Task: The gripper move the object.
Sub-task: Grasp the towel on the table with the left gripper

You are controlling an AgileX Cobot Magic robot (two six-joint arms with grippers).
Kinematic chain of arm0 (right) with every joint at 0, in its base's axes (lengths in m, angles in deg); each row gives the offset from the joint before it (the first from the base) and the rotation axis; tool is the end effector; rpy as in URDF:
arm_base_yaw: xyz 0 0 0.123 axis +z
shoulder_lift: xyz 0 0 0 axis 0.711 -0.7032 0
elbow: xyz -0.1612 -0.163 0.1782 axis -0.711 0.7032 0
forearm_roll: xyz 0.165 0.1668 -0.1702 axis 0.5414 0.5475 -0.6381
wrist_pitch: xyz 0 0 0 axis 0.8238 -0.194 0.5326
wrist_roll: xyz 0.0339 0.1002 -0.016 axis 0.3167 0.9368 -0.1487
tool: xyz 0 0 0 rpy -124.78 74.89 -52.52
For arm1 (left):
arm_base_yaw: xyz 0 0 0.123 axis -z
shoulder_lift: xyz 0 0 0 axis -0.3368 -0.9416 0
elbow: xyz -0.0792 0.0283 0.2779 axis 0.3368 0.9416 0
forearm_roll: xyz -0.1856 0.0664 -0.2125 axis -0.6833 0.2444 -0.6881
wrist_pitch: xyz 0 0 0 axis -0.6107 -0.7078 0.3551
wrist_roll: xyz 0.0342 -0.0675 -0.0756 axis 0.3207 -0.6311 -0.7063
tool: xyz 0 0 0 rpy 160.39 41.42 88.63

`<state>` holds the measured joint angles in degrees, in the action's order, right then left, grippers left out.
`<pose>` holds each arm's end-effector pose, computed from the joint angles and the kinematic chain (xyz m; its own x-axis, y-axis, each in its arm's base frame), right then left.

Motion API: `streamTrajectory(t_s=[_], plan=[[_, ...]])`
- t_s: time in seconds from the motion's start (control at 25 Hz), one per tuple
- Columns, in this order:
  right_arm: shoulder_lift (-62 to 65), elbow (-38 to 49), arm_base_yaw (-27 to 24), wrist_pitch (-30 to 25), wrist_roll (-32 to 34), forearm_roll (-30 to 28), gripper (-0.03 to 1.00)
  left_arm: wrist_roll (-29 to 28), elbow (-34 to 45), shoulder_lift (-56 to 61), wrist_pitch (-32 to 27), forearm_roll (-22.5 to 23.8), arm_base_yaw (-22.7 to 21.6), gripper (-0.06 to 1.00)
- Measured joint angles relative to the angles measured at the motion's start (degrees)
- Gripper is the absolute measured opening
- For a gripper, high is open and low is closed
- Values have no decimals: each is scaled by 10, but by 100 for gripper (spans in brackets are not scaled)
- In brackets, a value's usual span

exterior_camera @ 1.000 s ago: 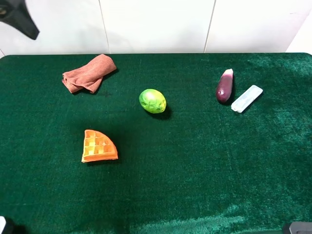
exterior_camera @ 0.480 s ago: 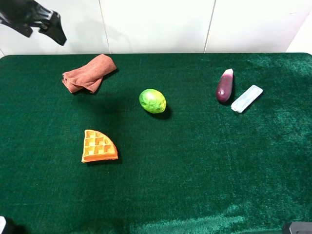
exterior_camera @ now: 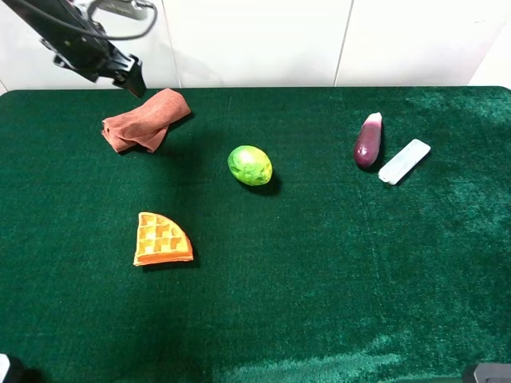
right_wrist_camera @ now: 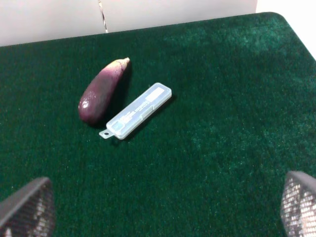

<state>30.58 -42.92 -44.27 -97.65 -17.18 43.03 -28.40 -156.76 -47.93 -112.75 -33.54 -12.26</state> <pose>0.0387 -0.0005 0.2911 -0.4223 0.0363 -0.9057 0.0103 0.9993 0.0353 0.4686 -0.0650 0.1641 -0.7378 0.4214 -0.5274 0.4088 0.9006 0.1478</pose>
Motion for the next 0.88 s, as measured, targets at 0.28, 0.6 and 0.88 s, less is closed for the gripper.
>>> streamTrajectory(t_s=[0.28,0.6,0.88], plan=[[0,0,0,0,0,0,70,24,-13,-57,53,-3,7,92],[0,0,0,0,0,0,70,26,-14,-106,100,-4,7,92],[0,0,0,0,0,0,70,26,-14,-140,132,-4,7,92]])
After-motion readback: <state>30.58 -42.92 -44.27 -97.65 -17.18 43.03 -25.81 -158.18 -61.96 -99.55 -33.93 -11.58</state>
